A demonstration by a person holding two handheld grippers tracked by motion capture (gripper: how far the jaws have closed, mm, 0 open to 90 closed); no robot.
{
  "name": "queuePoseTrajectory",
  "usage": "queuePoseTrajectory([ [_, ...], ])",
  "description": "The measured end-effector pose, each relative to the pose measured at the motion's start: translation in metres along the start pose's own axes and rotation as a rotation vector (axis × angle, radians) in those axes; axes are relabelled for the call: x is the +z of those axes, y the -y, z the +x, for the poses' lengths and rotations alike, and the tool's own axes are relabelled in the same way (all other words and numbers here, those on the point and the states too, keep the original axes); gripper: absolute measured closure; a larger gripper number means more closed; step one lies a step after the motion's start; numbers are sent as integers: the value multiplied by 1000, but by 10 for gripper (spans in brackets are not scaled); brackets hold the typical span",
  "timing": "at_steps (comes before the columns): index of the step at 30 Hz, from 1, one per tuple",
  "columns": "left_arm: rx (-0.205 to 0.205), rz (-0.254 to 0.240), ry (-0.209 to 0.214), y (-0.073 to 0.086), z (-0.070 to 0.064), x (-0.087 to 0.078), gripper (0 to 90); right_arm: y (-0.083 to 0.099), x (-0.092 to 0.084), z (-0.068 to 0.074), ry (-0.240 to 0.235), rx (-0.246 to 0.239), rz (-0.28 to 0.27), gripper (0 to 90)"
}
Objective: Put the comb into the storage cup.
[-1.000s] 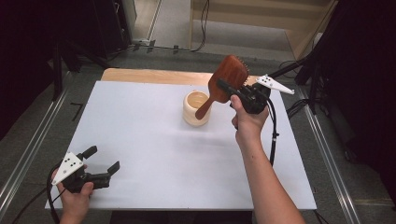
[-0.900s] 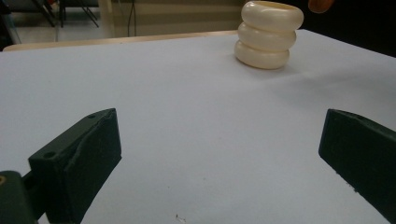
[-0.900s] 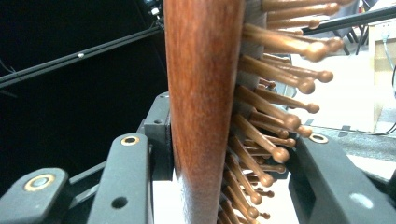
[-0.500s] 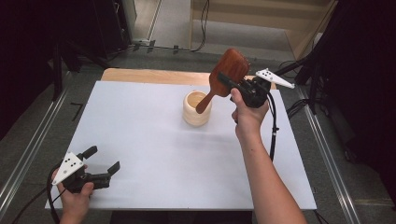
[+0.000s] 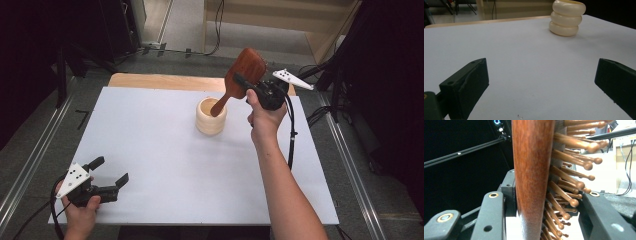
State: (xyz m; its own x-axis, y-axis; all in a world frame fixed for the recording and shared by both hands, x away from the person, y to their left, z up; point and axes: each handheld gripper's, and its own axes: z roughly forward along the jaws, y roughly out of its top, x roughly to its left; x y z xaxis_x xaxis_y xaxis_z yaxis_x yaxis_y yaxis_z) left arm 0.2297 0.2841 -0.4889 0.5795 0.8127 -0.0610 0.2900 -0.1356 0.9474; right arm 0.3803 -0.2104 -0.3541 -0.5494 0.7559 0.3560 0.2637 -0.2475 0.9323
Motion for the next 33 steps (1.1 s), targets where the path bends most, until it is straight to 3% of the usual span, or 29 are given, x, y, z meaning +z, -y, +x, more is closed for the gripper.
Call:
queuePoseTrajectory([
  [13, -5, -5, 5, 0, 0, 0, 0, 10, 20, -16, 42, 34, 2, 538],
  [27, -10, -12, 14, 0, 1, -1, 0, 35, 42, -11, 54, -2, 50, 537],
  [33, -11, -12, 14, 0, 1, -1, 0, 46, 49, -10, 59, 14, 59, 537],
])
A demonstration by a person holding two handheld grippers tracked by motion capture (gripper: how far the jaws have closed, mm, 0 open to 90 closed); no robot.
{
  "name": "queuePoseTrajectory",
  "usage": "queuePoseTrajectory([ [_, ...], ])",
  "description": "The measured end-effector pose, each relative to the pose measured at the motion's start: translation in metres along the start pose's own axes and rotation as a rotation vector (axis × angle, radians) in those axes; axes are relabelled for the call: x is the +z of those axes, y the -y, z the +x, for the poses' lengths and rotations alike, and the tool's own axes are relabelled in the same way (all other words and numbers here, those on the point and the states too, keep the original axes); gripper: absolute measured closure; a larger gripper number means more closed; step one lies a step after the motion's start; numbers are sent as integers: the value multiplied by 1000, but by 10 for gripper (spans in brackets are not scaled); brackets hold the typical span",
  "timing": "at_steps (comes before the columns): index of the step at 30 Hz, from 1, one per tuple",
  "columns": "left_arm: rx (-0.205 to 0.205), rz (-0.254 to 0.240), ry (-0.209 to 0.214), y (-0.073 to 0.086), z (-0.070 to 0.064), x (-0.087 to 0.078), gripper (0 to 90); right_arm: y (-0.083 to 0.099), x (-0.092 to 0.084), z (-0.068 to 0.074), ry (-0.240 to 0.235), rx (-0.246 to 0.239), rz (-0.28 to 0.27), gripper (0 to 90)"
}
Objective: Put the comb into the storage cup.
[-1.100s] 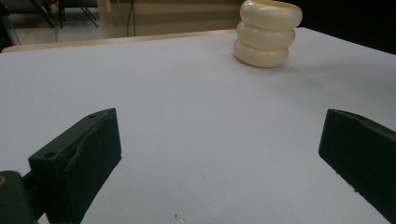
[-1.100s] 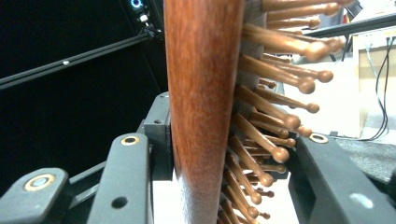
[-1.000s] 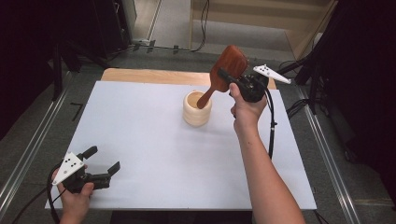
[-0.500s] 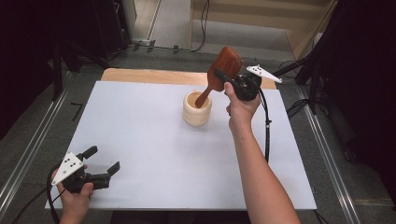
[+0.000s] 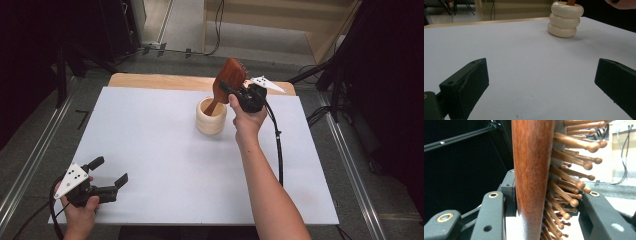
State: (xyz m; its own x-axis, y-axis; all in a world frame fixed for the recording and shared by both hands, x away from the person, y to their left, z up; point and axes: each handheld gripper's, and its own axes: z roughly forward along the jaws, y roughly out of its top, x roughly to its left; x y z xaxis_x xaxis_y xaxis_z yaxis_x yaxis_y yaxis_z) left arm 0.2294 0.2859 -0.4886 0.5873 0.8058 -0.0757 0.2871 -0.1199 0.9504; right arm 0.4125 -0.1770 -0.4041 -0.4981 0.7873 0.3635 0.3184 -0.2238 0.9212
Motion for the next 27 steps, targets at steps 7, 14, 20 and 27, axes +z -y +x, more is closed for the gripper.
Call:
queuePoseTrajectory([
  [7, 1, 3, -1, 0, 0, 0, 0, 12, 4, -3, 10, 12, 18, 537],
  [14, 1, 3, -1, 0, 0, 0, 0, 20, 7, -5, 9, 24, 18, 537],
  [20, 2, 2, 0, 0, 0, 0, 0, 27, 9, -6, 15, 35, 21, 537],
  [27, 6, 1, -3, 0, 0, 0, 0, 35, 13, -10, 27, 53, 24, 536],
])
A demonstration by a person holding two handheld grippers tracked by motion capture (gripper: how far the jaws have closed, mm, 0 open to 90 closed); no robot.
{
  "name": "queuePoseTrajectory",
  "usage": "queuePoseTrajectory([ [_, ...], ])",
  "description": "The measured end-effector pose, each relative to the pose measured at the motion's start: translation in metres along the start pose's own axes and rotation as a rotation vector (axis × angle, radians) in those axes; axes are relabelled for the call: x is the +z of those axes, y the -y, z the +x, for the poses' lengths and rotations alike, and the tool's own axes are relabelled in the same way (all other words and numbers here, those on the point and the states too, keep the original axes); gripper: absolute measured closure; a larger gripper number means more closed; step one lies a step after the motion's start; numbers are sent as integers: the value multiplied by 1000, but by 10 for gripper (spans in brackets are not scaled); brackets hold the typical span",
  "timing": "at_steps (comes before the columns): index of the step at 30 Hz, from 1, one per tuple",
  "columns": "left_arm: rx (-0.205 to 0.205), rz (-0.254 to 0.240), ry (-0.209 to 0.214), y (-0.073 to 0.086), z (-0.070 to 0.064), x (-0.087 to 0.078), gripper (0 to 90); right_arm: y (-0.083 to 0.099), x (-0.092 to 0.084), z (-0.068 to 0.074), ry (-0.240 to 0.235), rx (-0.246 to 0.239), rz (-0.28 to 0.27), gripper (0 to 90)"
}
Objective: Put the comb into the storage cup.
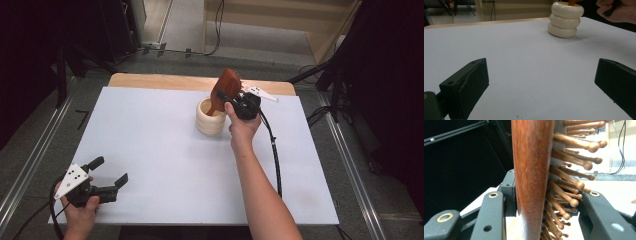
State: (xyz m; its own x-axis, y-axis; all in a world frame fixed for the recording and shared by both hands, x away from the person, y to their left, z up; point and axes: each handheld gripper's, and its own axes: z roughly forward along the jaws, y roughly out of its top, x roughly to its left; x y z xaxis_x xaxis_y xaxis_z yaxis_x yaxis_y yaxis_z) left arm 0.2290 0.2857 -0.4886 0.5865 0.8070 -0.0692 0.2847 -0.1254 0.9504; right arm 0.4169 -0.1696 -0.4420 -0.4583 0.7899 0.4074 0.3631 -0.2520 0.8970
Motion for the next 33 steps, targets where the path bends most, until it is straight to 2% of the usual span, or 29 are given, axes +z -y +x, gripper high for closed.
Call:
queuePoseTrajectory([
  [5, 3, 2, -2, 0, 0, 0, 0, 6, 3, -1, 5, 11, -7, 537],
  [16, 5, -2, -3, 0, -1, 0, 0, 12, 1, -15, 27, 124, -32, 516],
  [24, 7, 0, -4, 0, -1, 0, 0, 10, 0, -18, 55, 135, -15, 452],
  [26, 6, 0, -5, 0, -1, 0, 0, 9, -2, -21, 52, 159, -8, 436],
  [33, 7, 2, -7, 0, -1, 1, 0, 7, -7, -26, 55, 169, 13, 404],
])
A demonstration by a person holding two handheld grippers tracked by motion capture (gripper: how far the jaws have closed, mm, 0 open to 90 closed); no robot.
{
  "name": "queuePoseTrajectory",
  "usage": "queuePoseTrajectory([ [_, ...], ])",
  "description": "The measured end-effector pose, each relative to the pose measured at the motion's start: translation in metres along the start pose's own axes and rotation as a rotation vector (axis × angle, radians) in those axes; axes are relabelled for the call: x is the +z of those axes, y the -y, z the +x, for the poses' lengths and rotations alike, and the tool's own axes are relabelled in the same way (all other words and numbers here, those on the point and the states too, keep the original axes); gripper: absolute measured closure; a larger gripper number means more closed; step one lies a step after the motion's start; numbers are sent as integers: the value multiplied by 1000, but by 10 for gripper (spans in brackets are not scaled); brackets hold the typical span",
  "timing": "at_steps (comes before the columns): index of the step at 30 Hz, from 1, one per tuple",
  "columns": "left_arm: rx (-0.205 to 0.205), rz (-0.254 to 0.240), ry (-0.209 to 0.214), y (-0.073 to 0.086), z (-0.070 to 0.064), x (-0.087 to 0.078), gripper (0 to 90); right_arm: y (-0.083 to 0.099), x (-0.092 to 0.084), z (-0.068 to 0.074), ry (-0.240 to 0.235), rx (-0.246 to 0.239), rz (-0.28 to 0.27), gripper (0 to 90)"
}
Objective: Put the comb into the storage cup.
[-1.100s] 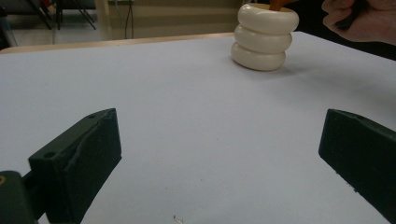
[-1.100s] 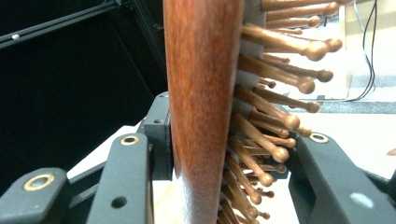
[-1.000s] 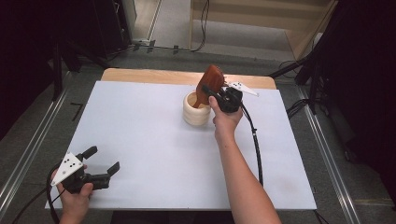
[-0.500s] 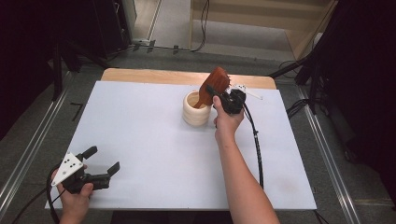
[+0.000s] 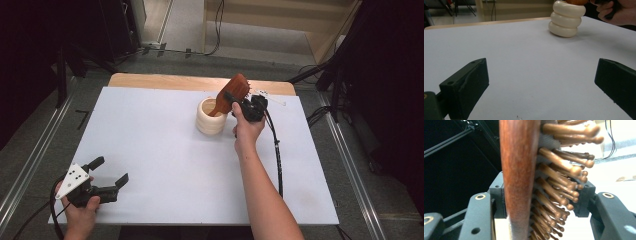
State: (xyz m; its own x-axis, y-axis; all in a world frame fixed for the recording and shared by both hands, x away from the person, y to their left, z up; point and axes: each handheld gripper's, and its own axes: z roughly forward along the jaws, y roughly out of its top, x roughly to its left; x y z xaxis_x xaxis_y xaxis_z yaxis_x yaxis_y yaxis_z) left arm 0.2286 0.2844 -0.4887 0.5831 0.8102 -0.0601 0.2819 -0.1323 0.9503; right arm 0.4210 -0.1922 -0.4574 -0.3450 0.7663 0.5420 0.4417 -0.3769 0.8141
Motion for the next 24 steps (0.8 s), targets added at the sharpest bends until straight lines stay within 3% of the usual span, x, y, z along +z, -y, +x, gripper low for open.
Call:
queuePoseTrajectory([
  [24, 6, 3, 0, 0, 0, 1, 0, -2, -3, -3, -18, -31, 48, 341],
])
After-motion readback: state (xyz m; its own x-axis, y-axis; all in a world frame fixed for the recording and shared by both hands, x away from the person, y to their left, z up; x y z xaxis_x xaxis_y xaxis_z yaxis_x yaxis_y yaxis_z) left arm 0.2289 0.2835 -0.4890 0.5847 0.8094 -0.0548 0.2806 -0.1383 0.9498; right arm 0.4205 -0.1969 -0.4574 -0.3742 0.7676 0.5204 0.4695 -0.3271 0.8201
